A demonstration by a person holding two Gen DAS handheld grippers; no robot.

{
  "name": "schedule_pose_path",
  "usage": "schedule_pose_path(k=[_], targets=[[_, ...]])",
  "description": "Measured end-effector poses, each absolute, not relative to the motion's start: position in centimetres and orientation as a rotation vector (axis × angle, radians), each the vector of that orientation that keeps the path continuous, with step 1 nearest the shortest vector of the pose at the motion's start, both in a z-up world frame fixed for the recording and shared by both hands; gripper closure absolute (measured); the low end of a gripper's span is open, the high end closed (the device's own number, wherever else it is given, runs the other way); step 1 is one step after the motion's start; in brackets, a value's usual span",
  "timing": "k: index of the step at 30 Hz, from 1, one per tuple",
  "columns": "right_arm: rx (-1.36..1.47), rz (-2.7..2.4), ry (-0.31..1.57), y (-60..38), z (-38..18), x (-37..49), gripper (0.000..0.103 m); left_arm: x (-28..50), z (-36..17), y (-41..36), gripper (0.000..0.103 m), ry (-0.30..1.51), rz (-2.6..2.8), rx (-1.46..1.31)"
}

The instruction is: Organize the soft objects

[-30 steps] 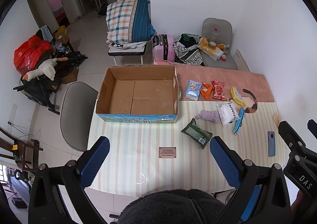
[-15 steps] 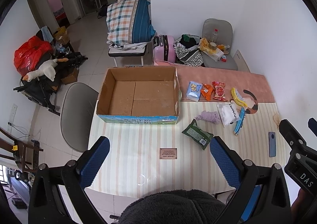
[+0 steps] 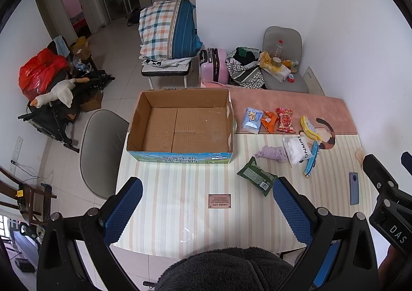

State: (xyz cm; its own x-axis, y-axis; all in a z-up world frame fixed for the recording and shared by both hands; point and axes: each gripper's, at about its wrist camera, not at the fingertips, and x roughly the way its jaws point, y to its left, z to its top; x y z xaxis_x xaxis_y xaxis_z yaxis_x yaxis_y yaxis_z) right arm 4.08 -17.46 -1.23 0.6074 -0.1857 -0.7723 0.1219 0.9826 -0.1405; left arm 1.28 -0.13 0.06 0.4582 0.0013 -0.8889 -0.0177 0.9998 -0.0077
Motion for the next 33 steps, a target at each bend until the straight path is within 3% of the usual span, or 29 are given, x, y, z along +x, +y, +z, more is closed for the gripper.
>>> schedule_pose_path(k=[33], targets=[[-0.072,-0.165,0.878,-16.9,-0.7,2.9,0.000,1.0,0.5,-0.1,0.000,1.070,0.016,-0.014]])
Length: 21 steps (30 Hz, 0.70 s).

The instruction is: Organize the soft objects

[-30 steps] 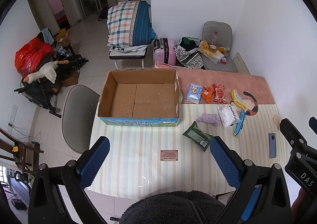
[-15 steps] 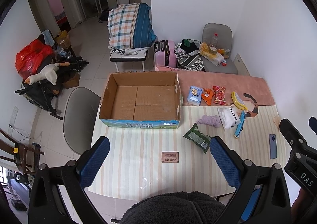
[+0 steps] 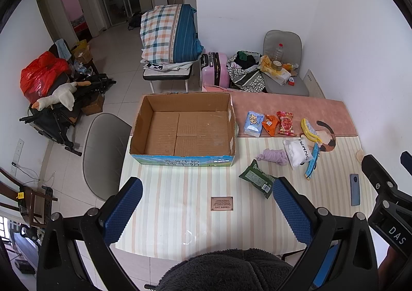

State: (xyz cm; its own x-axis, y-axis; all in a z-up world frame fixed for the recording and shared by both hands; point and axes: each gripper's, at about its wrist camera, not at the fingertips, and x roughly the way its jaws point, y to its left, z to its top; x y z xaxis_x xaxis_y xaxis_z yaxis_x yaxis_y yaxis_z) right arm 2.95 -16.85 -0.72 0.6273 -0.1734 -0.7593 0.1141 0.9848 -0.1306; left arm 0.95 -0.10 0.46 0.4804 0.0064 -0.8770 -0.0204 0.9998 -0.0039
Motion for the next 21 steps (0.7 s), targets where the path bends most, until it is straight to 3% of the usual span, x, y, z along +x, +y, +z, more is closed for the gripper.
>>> schedule_pose_path(k=[14,21], targets=[[-0.002,-0.154,0.894,-18.5,-1.0,3.4,0.000,1.9,0.5,-0.3,0.000,1.059,0.008,0.000],[0.060,-0.243,1.027,-27.0,-6.7,10.1,0.000,8.6,-3.0,-3.8,0.000,1.103,-0.033,0.087]])
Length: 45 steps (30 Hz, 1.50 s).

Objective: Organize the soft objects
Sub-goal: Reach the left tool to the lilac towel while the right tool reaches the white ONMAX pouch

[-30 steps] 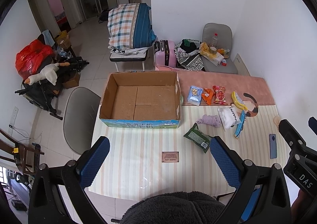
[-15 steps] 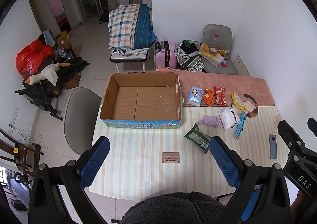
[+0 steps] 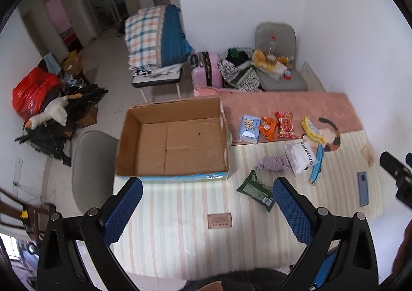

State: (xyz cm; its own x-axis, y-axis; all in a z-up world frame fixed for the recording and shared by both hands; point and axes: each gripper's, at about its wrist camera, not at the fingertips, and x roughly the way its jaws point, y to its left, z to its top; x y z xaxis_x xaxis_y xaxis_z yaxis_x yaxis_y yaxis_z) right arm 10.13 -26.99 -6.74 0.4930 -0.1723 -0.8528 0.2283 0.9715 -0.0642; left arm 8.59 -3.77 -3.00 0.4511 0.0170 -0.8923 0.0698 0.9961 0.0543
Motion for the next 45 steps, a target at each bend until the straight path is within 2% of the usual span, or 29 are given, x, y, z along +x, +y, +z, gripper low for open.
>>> schedule_pose_path(k=[4,6,10,14,17,21,25,28,31,34,39,43,45], targets=[[0.052,-0.245,1.163,-31.9,-13.3,15.3,0.000,13.7,-8.6,-8.0,0.000,1.197,-0.084,0.179],[0.048,-0.223,1.291,-34.0,-17.9,18.0,0.000,15.5,-11.8,-10.5,0.000,1.229,-0.116,0.257],[0.304,-0.171,1.493,-38.8,-26.9,22.6,0.000,17.7,-17.7,-14.6,0.000,1.245,-0.137,0.456],[0.448,-0.262,1.566,-40.9,-34.9,25.6,0.000,19.3,-23.6,-16.5,0.000,1.333,-0.139,0.526],[0.530,-0.234,1.537,-41.4,-37.7,27.5,0.000,20.1,-26.9,-17.3,0.000,1.390,-0.150,0.549],[0.049,0.072,1.619,-36.2,-38.3,30.3,0.000,20.4,-29.3,-17.9,0.000,1.416,-0.168,0.599],[-0.621,0.356,1.603,-30.8,-38.9,28.4,0.000,20.2,-31.3,-18.3,0.000,1.437,-0.157,0.622],[-0.946,0.483,1.614,-29.1,-40.6,26.5,0.000,20.0,-32.4,-18.4,0.000,1.473,-0.144,0.597],[-1.194,0.565,1.569,-28.4,-42.3,25.2,0.000,20.0,-33.3,-18.3,0.000,1.504,-0.127,0.552],[-1.295,0.647,1.549,-27.9,-44.0,24.5,0.000,20.0,-34.0,-18.1,0.000,1.515,-0.101,0.525],[-1.203,0.633,1.591,-28.1,-46.2,25.3,0.000,20.1,-34.9,-17.9,0.000,1.529,-0.096,0.514],[-0.690,0.427,1.770,-32.2,-45.3,29.5,0.002,20.6,-34.9,-18.7,0.000,1.500,-0.147,0.552],[-0.421,0.334,1.843,-35.2,-44.6,30.2,0.008,21.1,-34.7,-19.7,0.000,1.462,-0.212,0.588]])
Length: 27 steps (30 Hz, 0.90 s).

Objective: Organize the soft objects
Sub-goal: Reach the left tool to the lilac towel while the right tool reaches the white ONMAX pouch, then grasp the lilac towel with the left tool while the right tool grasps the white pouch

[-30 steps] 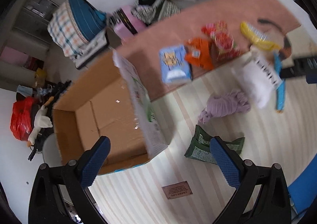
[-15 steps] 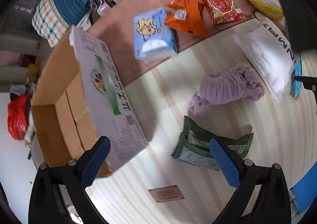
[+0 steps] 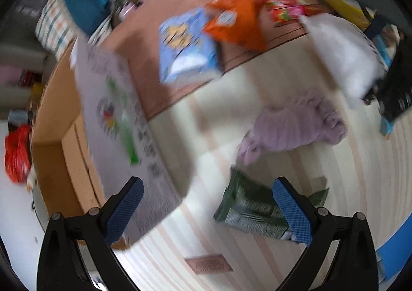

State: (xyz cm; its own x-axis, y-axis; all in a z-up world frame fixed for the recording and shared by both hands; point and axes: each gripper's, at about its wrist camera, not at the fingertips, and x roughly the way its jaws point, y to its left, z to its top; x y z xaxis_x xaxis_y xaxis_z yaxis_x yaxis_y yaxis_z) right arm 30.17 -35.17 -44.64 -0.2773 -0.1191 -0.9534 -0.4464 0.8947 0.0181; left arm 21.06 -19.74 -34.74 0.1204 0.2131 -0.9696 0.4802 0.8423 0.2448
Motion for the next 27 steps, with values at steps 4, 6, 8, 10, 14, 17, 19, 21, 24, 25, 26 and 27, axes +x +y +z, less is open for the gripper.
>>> schedule_pose_path(k=[4,6,8,10,14,17,19,21,24,25,26,27], targets=[[-0.139,0.313,1.866,-38.9,-43.2,29.5,0.007,20.9,-35.3,-23.4,0.000,1.352,-0.363,0.760],[-0.183,0.312,1.803,-39.7,-41.8,28.6,0.003,20.8,-36.4,-25.2,0.000,1.320,-0.444,0.860],[-0.304,0.332,1.711,-39.7,-40.1,27.9,0.001,20.7,-37.6,-26.7,0.002,1.314,-0.518,0.923],[-0.411,0.360,1.669,-39.6,-38.4,27.8,0.001,20.5,-38.5,-27.6,0.009,1.308,-0.579,0.963],[-0.562,0.433,1.624,-37.3,-36.5,28.1,0.001,20.8,-39.7,-27.7,0.052,1.379,-0.593,0.944],[-0.665,0.508,1.585,-35.5,-35.4,27.6,0.001,22.7,-39.2,-25.0,0.052,1.515,-0.488,0.675],[-0.717,0.557,1.571,-33.7,-36.1,27.6,0.001,24.0,-39.2,-22.0,0.052,1.614,-0.410,0.422],[-0.793,0.626,1.547,-32.0,-36.9,27.4,0.001,25.0,-39.6,-18.5,0.052,1.693,-0.308,0.162],[-0.866,0.720,1.562,-30.0,-39.4,27.1,0.001,25.4,-40.2,-15.8,0.052,1.733,-0.261,-0.027],[-0.844,0.727,1.617,-29.7,-40.3,27.3,0.001,25.4,-40.4,-15.4,0.052,1.738,-0.257,-0.052],[-0.779,0.701,1.700,-29.9,-41.1,27.8,0.001,25.3,-40.5,-15.1,0.052,1.741,-0.257,-0.060],[-0.670,0.653,1.787,-30.5,-41.7,28.5,0.001,25.3,-40.6,-14.9,0.052,1.747,-0.261,-0.061]])
